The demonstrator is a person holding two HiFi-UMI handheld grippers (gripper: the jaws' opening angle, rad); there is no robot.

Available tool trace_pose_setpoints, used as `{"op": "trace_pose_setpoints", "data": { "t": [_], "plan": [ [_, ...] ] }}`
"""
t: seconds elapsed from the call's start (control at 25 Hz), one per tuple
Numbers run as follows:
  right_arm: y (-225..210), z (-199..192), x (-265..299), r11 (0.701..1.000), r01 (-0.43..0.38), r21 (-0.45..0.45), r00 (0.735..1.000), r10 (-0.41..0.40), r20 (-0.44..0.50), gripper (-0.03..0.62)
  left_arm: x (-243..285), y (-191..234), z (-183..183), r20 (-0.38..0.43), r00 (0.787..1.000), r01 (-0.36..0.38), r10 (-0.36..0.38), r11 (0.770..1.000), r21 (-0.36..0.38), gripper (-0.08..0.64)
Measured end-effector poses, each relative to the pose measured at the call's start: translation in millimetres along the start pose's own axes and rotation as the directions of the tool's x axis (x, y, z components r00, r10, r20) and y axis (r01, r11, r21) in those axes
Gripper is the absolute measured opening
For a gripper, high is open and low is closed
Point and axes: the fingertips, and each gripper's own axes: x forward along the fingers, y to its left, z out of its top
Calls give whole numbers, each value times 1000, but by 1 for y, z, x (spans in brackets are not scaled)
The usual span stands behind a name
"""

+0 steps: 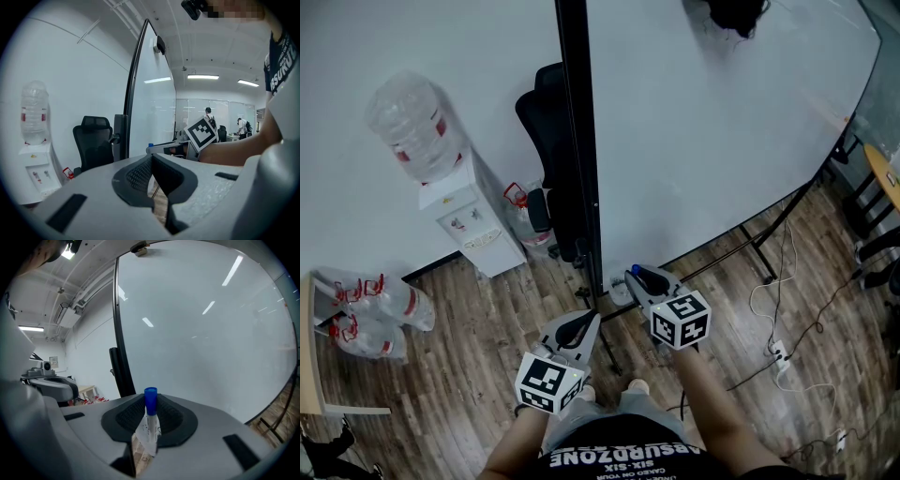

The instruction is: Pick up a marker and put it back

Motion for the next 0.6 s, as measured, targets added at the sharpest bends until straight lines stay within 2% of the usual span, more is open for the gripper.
{"op": "trace_pose_setpoints", "data": {
  "t": [0.6],
  "plan": [
    [3,-18,1,1000,-3,9,999,3,-40,72,-2,-2,-1,2,1000,-1,1,1000,-1,8]
  ]
}}
